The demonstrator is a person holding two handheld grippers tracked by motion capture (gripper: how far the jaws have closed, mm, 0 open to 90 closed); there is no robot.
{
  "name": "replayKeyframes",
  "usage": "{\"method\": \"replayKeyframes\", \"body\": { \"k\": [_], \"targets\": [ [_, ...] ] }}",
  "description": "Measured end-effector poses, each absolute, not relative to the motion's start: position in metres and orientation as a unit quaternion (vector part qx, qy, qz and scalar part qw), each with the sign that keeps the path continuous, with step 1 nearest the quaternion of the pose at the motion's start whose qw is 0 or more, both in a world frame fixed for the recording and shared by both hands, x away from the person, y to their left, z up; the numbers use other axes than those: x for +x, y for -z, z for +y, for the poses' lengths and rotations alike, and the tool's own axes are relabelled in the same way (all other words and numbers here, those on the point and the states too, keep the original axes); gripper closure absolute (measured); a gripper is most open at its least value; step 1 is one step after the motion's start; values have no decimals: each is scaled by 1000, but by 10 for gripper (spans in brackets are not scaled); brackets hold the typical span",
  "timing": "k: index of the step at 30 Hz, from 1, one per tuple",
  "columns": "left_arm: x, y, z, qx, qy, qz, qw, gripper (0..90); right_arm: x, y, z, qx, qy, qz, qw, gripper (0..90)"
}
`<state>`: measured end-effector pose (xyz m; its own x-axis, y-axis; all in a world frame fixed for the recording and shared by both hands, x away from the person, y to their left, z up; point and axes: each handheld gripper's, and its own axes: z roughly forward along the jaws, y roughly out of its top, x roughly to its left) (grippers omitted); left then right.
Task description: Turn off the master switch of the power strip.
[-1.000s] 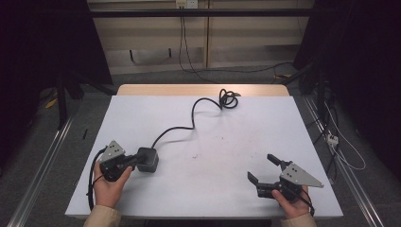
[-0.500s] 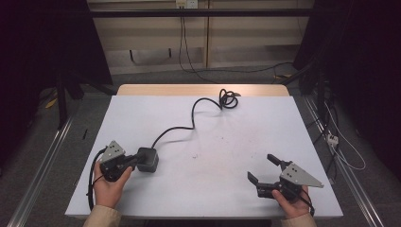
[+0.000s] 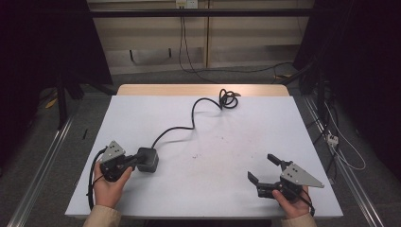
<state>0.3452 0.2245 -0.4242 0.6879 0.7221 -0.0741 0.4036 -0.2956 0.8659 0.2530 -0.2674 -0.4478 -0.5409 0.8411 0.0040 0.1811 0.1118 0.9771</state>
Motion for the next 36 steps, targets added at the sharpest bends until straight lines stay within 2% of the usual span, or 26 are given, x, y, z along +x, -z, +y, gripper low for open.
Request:
{"method": "replayKeyframes", "body": {
  "k": [14, 19, 24, 36],
  "targets": [
    [342, 423, 220, 792, -188, 353, 461, 900, 253, 448, -268, 375, -551, 682, 301, 57],
    [340, 423, 220, 793, -173, 354, 466, 900, 253, 448, -268, 375, -550, 682, 301, 57],
    [337, 421, 215, 799, -192, 348, 451, 900, 253, 448, -268, 376, -550, 682, 301, 57],
    [338, 422, 217, 796, -183, 353, 456, 900, 253, 448, -269, 375, -550, 682, 302, 57]
  ]
}}
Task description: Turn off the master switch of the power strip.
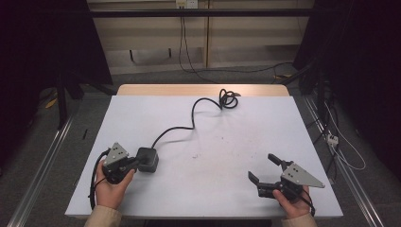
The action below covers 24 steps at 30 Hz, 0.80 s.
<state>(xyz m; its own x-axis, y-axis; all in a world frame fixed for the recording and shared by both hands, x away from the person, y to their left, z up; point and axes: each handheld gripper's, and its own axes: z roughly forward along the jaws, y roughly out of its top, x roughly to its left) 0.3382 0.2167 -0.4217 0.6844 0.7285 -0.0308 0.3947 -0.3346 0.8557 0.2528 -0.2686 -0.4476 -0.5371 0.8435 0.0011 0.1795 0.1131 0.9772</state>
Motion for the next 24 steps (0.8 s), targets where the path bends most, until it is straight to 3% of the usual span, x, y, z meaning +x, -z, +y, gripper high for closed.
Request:
{"method": "replayKeyframes", "body": {
  "k": [24],
  "targets": [
    [342, 422, 221, 785, -154, 372, 472, 900, 254, 448, -267, 374, -551, 683, 301, 57]
  ]
}}
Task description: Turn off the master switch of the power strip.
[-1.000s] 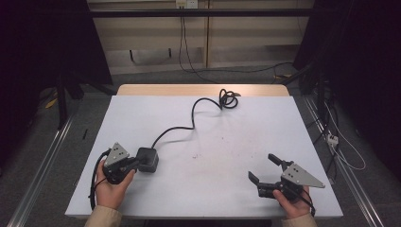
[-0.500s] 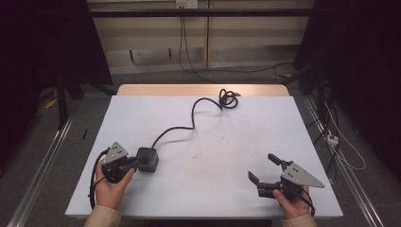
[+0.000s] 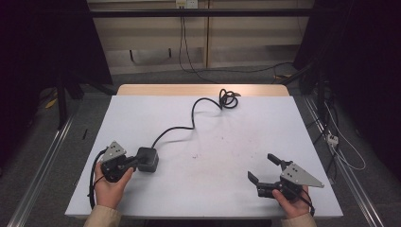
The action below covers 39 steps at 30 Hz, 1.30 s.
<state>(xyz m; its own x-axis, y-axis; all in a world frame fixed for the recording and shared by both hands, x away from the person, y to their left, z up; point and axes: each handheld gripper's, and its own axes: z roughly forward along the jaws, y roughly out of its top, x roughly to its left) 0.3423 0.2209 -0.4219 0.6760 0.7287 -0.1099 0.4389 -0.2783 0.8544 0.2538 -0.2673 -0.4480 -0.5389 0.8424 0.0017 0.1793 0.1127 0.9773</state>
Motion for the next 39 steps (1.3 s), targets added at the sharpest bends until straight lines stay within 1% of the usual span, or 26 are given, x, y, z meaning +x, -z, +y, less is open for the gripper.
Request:
{"method": "replayKeyframes", "body": {
  "k": [6, 10, 20, 21, 22, 24, 29, 34, 39],
  "targets": [
    [343, 421, 222, 783, -153, 372, 474, 900, 254, 448, -267, 374, -549, 684, 301, 57],
    [342, 420, 224, 778, -162, 374, 479, 900, 254, 448, -267, 372, -550, 683, 302, 57],
    [342, 421, 225, 773, -156, 374, 487, 900, 254, 448, -268, 373, -550, 683, 303, 57],
    [342, 421, 225, 773, -157, 375, 486, 887, 254, 448, -268, 373, -549, 684, 303, 57],
    [342, 421, 225, 773, -159, 375, 487, 850, 254, 448, -268, 373, -549, 684, 303, 57],
    [342, 421, 224, 771, -160, 378, 487, 835, 254, 448, -268, 373, -550, 683, 303, 57],
    [343, 419, 225, 763, -150, 380, 500, 736, 254, 448, -269, 373, -550, 684, 301, 57],
    [343, 418, 224, 760, -134, 382, 508, 604, 254, 448, -268, 374, -551, 682, 303, 57],
    [344, 417, 224, 758, -123, 381, 515, 494, 254, 448, -269, 375, -551, 681, 303, 58]
  ]
}}
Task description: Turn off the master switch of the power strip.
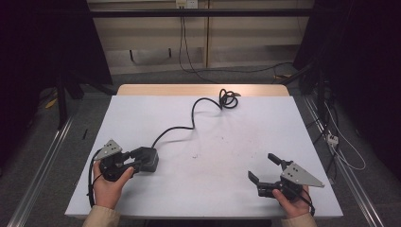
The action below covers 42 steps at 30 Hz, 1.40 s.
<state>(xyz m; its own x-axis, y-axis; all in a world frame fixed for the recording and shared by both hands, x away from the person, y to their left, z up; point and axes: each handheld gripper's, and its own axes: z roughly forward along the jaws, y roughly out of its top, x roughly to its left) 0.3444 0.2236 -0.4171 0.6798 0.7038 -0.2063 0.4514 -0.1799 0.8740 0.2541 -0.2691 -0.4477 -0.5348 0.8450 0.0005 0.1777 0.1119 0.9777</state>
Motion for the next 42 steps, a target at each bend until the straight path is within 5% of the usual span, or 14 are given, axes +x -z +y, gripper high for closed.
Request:
{"method": "replayKeyframes", "body": {
  "k": [27, 42],
  "targets": [
    [348, 416, 227, 764, -106, 377, 513, 148, 254, 448, -270, 378, -550, 681, 301, 57],
    [348, 417, 238, 759, -107, 379, 519, 84, 254, 448, -270, 378, -552, 680, 301, 57]
  ]
}}
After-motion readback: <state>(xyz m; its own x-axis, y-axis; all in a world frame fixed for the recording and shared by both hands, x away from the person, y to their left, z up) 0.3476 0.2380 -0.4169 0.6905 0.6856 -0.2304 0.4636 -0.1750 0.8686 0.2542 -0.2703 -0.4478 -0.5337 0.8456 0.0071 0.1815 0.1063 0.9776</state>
